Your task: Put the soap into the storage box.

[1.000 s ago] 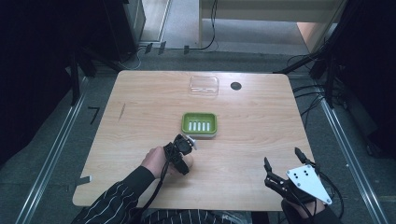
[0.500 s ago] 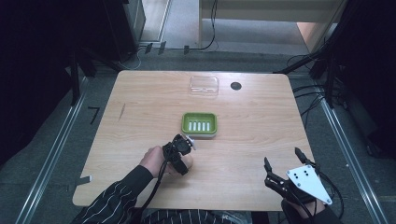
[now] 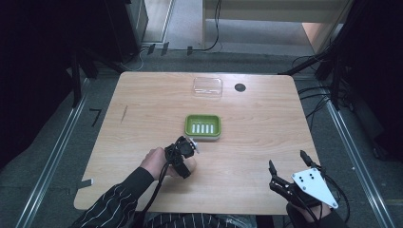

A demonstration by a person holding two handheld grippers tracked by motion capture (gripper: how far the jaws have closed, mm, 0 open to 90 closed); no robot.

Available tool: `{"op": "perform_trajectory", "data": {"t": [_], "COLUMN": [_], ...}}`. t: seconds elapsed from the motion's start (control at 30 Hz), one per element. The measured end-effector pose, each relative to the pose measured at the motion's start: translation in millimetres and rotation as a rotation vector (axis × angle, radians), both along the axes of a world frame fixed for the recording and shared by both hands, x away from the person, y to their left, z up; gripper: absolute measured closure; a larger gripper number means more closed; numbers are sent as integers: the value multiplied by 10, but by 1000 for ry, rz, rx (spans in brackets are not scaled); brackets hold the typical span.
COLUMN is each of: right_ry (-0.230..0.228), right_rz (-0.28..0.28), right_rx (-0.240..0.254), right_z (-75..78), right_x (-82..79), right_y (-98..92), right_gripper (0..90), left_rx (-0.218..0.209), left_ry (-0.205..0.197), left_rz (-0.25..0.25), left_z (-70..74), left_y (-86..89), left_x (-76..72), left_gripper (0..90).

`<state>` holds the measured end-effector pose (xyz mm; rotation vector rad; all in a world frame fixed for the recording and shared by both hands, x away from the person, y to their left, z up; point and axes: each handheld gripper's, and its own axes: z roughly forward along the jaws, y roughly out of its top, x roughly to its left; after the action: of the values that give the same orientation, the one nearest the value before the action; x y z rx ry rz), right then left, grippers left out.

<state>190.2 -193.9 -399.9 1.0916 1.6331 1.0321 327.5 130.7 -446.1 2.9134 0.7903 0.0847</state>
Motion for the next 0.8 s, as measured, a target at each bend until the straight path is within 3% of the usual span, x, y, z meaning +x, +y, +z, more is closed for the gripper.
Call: {"op": "perform_trajectory", "data": {"t": [0.8], "right_ry": [2], "right_rz": [1], "right_rx": [-1], "right_z": [-2], "right_x": [3], "right_y": [0], "right_gripper": [134], "left_rx": [-8], "left_ry": [-12], "left_rz": [-35], "left_z": [168], "left_y": [10], "left_x": [142], "left_gripper": [336]}}
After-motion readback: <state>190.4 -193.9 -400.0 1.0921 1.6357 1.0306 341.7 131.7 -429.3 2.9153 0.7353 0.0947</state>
